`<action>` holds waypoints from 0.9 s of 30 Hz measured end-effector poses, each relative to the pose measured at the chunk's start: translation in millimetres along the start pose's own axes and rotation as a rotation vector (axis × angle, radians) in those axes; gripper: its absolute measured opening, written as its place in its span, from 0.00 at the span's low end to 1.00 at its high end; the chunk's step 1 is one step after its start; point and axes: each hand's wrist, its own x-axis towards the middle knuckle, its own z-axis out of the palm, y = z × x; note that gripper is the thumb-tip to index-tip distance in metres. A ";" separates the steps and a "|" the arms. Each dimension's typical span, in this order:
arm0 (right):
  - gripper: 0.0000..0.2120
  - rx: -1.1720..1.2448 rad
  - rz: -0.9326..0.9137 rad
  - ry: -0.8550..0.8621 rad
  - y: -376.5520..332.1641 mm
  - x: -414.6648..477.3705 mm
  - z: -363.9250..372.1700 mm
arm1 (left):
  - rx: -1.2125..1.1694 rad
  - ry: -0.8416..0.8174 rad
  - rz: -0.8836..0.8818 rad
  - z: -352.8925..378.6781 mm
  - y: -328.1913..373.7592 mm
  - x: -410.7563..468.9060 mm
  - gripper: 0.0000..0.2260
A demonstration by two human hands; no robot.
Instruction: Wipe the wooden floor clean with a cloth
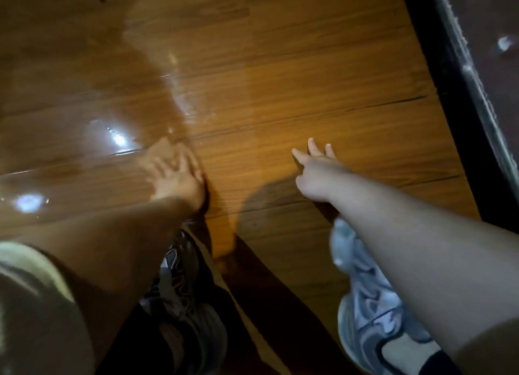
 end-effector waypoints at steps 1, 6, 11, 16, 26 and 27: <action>0.37 -0.022 -0.002 -0.010 0.2 -1.8 1.4 | -0.138 -0.040 -0.223 -7.4 7.9 8.4 0.27; 0.35 -0.245 0.027 -0.064 -18.2 0.3 -12.3 | 0.104 -0.054 -0.103 5.4 49.1 1.1 0.28; 0.32 -0.406 -0.019 -0.098 -19.5 3.1 -23.3 | 0.626 -0.260 0.860 15.8 65.9 -68.3 0.38; 0.31 -0.355 -0.170 -0.135 -50.6 -22.9 -18.3 | 0.670 -0.488 0.778 9.4 34.9 -83.8 0.34; 0.33 -0.081 -0.103 0.180 -53.0 0.1 23.2 | 0.203 -0.112 0.403 -1.9 -58.0 -3.3 0.29; 0.33 -0.082 -0.098 0.194 -56.1 4.6 24.8 | 0.160 -0.094 0.285 -7.7 -73.6 10.2 0.29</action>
